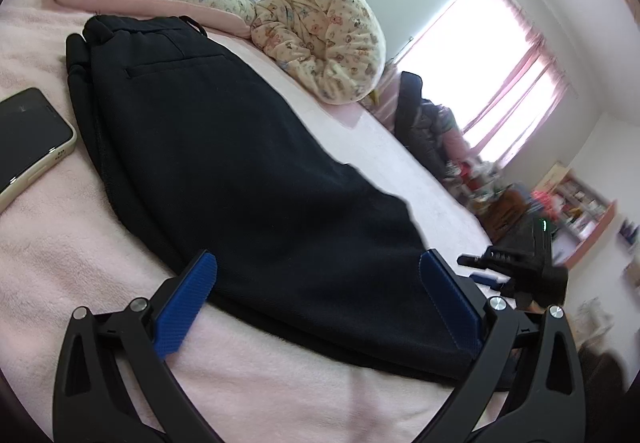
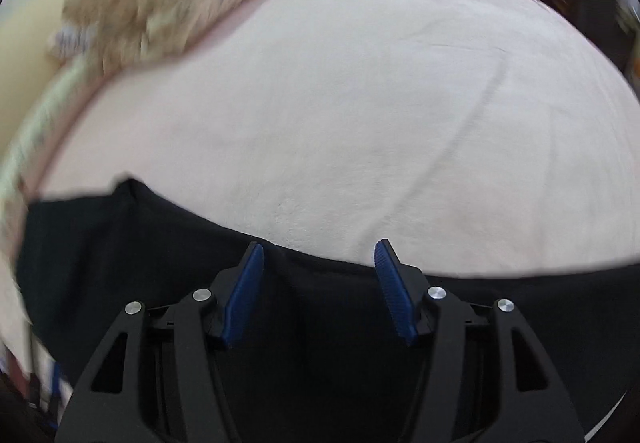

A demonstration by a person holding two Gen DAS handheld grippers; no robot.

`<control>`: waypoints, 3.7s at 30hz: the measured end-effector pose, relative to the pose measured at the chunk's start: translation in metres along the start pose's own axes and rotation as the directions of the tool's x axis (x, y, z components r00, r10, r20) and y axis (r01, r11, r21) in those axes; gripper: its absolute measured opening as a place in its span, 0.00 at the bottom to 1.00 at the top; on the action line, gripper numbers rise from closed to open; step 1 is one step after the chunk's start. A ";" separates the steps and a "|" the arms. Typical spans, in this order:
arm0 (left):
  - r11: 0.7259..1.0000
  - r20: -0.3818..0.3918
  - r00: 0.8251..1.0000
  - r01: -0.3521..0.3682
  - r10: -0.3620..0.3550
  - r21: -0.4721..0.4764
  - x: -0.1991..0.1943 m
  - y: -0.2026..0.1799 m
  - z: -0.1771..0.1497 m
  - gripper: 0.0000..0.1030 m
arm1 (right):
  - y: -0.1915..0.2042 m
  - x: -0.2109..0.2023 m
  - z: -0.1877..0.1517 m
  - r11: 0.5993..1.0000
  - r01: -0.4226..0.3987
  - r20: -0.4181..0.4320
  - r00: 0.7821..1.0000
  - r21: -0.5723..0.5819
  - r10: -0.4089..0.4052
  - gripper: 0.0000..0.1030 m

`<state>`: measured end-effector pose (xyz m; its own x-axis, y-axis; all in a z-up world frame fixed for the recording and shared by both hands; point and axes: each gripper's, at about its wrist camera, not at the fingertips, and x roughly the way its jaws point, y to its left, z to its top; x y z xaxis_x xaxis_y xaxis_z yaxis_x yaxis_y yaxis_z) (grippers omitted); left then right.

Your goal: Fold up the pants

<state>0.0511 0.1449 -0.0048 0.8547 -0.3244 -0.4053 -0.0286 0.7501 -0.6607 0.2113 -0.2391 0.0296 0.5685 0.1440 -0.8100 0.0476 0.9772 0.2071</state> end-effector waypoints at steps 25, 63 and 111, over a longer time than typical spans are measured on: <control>0.910 -0.312 0.945 -0.208 0.094 -0.358 0.001 0.139 0.164 0.78 | -0.120 -0.110 -0.184 0.954 -0.233 0.071 0.972 0.190 0.224 0.76; 0.867 -0.210 0.885 -0.456 0.416 -0.202 -0.033 0.116 0.142 0.70 | -0.090 -0.077 -0.174 0.815 -0.455 0.060 0.883 0.358 0.466 0.81; 0.975 -0.126 0.989 -0.043 0.072 0.219 0.002 -0.003 -0.009 0.98 | -0.359 -0.103 -0.178 0.401 -0.315 0.395 0.909 0.860 -0.135 0.60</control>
<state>0.0482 0.1372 -0.0092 0.7782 -0.3400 -0.5280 0.0495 0.8714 -0.4881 -0.0102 -0.5773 -0.0590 0.8348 -0.0625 -0.5470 0.5466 0.2123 0.8100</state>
